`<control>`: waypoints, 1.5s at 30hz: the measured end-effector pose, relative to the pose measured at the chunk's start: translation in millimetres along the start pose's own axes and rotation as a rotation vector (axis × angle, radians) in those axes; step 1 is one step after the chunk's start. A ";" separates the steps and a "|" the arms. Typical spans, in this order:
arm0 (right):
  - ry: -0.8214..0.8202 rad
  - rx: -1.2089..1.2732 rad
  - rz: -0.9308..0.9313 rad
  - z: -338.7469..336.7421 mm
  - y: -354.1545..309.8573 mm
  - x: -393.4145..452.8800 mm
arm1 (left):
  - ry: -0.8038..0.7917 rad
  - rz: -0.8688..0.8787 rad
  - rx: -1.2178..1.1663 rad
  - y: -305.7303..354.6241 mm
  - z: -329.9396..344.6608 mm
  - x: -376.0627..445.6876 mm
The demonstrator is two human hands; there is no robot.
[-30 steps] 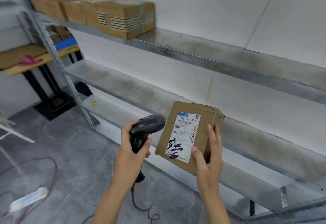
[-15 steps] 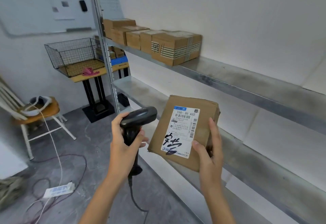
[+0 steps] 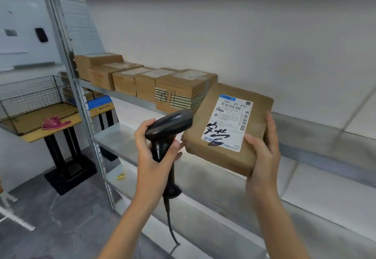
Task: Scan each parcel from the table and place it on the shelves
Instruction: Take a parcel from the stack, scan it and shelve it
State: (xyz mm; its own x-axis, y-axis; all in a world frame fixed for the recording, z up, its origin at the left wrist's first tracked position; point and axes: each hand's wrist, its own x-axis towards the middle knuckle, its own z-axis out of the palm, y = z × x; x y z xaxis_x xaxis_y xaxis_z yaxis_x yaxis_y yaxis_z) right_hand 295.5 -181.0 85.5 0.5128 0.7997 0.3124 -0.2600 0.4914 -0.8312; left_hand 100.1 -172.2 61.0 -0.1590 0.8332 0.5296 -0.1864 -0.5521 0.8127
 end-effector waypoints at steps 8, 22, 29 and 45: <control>-0.259 -0.219 0.134 22.8 5.3 63.6 | -0.025 -0.012 -0.074 -33.5 12.8 76.7; -0.105 -0.741 0.029 24.6 50.0 113.6 | -0.063 0.039 -0.074 -65.6 47.0 113.3; -0.135 -0.744 0.079 25.3 49.1 134.4 | -0.140 0.056 -0.062 -70.9 56.0 121.1; -0.003 -1.039 -0.075 -58.4 -14.4 89.4 | -0.459 -0.026 -0.196 -56.5 130.6 73.0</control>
State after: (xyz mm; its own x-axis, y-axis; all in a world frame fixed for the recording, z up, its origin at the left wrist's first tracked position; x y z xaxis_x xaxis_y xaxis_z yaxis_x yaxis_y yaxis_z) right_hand 392.8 -136.8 98.6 0.4962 0.7811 0.3792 0.6054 0.0018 -0.7959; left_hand 225.7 -76.2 85.4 0.2830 0.7501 0.5977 -0.3701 -0.4895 0.7896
